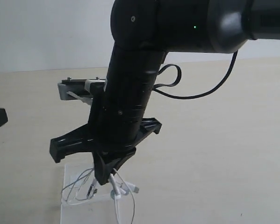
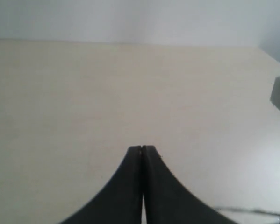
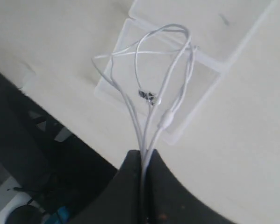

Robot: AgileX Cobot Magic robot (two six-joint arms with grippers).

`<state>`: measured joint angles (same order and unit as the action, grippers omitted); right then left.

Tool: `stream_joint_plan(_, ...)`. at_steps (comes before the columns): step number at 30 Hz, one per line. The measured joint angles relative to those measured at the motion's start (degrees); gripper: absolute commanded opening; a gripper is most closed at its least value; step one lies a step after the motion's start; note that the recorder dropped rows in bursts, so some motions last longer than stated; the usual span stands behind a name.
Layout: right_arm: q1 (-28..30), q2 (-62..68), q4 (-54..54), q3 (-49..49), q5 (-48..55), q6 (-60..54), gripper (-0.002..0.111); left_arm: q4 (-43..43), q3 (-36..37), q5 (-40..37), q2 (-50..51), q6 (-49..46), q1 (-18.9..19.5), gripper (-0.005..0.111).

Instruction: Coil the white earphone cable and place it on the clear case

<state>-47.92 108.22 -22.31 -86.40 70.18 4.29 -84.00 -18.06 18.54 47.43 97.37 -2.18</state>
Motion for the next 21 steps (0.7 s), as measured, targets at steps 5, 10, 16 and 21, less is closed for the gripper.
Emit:
stream_joint_plan(5,0.00,-2.03,8.25,-0.02,0.00,1.25,0.000,-13.51,2.27,6.67,0.00,20.10,0.00,0.000)
stream_joint_plan(10,1.33,-4.07,12.59,-4.24,0.00,2.74,0.000,-15.44,2.26,17.20,0.27,23.50,0.00,0.000)
stream_joint_plan(16,1.78,-4.97,15.40,-12.59,0.11,2.98,0.000,-15.78,2.27,28.86,7.28,16.11,0.00,0.000)
stream_joint_plan(21,1.78,-5.18,19.41,-18.05,0.11,3.09,0.000,-16.13,2.18,35.22,17.06,13.12,0.00,0.000)
